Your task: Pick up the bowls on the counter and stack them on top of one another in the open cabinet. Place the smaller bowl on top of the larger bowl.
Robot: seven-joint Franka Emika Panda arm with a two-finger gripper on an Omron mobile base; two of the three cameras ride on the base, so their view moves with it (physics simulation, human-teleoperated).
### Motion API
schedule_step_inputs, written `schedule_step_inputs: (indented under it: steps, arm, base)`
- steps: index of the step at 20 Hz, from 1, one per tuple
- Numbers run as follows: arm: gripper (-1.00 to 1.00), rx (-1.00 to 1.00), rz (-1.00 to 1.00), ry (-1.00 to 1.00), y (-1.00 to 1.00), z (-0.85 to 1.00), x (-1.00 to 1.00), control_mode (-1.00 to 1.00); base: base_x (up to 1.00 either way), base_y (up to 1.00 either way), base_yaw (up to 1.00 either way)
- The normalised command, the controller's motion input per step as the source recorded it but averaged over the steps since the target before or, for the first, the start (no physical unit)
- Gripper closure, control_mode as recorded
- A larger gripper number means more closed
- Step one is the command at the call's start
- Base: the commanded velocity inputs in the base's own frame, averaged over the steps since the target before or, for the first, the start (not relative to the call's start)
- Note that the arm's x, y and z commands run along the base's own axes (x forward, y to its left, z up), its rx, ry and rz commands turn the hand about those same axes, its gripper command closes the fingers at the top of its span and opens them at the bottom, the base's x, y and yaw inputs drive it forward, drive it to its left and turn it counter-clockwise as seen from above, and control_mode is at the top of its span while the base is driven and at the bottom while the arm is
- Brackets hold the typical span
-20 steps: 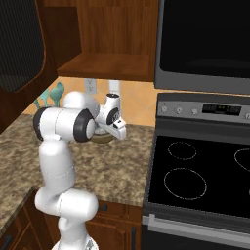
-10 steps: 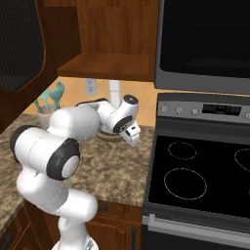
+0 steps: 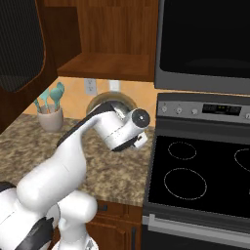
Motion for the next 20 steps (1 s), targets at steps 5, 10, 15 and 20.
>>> schedule_step_inputs:
  steps: [5, 10, 15, 20]
  arm:
    - [1.00, 0.08, 0.00, -0.27, -0.02, 1.00, -0.36, -1.00]
    - [1.00, 0.00, 0.00, -0.12, 0.00, 1.00, -0.01, -1.00]
    - [1.00, 0.00, -0.01, -0.03, 0.00, 1.00, 0.00, -1.00]
    - [1.00, 0.00, -0.01, 0.00, 0.14, 0.89, 0.54, -1.00]
  base:
    - [0.00, 0.00, 0.00]
    - [0.00, 0.00, 0.00]
    - [0.00, 0.00, 0.00]
    - [0.00, 0.00, 0.00]
